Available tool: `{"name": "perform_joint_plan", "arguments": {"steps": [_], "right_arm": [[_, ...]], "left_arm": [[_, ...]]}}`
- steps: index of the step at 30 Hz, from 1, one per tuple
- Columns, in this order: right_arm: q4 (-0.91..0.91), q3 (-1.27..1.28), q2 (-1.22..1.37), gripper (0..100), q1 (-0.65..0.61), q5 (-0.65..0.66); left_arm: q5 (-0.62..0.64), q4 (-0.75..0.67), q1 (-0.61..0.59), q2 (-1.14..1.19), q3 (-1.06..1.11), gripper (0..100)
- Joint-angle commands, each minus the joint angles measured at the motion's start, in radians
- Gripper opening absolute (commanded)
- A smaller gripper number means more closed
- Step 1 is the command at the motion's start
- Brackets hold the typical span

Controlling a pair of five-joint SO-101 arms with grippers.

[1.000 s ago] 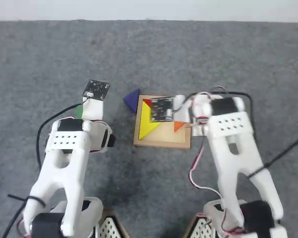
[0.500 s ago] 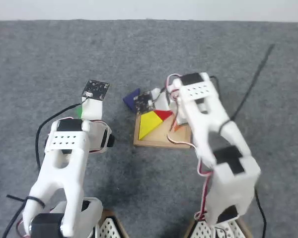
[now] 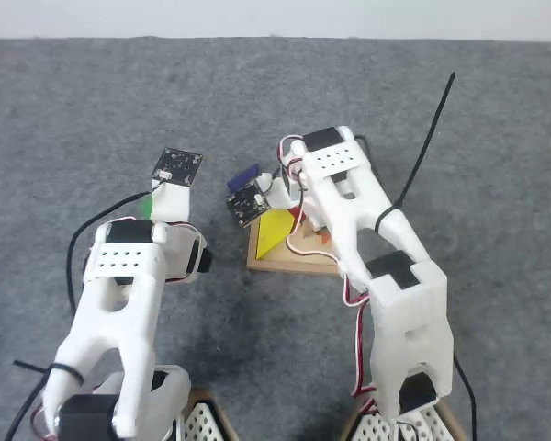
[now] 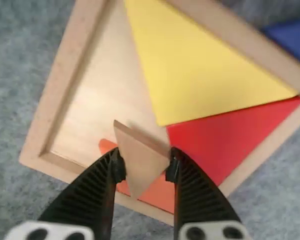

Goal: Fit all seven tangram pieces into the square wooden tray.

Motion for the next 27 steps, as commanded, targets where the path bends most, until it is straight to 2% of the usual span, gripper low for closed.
{"name": "perform_joint_plan", "arguments": {"steps": [1,5,14,21,27], "right_arm": [[0.022,-0.055,-0.012,9.0,-0.027,0.009],[0.012,-0.060,-0.012,13.1,-0.028,-0.021],[0.035,-0.091,-0.012,13.6,-0.038,-0.018],[0.134,-0.106,-0.012,13.6,-0.053,0.061],[0.143,-0.106,-0.004,13.7,-0.053,0.104]], "left_arm": [[0.002,-0.023,0.000,-0.037,-0.007,20],[0.002,-0.021,0.002,-0.037,-0.005,20],[0.002,-0.021,0.002,-0.037,-0.005,20],[0.002,-0.021,0.002,-0.037,-0.005,20],[0.002,-0.018,0.002,-0.037,-0.005,20]]}}
